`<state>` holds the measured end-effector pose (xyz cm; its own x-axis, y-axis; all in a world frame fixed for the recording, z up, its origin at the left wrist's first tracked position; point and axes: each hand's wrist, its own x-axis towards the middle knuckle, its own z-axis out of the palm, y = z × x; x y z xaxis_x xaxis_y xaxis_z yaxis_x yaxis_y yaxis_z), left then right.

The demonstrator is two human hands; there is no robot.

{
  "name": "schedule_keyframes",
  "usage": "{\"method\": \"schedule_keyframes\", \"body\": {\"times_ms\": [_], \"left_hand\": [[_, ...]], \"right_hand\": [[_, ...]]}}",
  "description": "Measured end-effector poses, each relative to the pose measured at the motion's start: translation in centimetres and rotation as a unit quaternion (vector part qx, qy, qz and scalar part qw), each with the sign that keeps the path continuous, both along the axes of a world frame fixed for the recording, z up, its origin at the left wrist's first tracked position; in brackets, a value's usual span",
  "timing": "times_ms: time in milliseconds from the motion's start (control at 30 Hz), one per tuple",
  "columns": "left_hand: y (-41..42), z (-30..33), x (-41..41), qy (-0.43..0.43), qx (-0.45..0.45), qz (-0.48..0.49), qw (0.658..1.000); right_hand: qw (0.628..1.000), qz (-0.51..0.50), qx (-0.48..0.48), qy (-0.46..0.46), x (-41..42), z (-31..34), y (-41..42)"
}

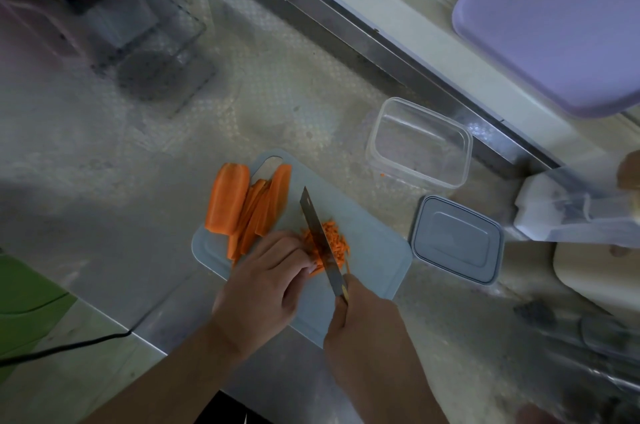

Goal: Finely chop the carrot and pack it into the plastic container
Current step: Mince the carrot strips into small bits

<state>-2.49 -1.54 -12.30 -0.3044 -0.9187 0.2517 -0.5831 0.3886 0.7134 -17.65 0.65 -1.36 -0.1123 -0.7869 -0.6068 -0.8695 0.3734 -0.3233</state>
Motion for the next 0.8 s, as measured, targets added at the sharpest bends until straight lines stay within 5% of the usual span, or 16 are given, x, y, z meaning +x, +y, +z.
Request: {"method": "schedule_keyframes", "body": {"times_ms": [467, 800], "left_hand": [[0.1, 0.1, 0.0, 0.003, 0.001, 0.005, 1.0], [-0.1, 0.6, 0.0, -0.005, 0.01, 0.001, 1.0]], "right_hand": [[0.996, -0.042, -0.051, -0.062, -0.7, 0.5, 1.2], [1.0, 0.007, 0.003, 0.004, -0.2, 0.9, 0.2]]}}
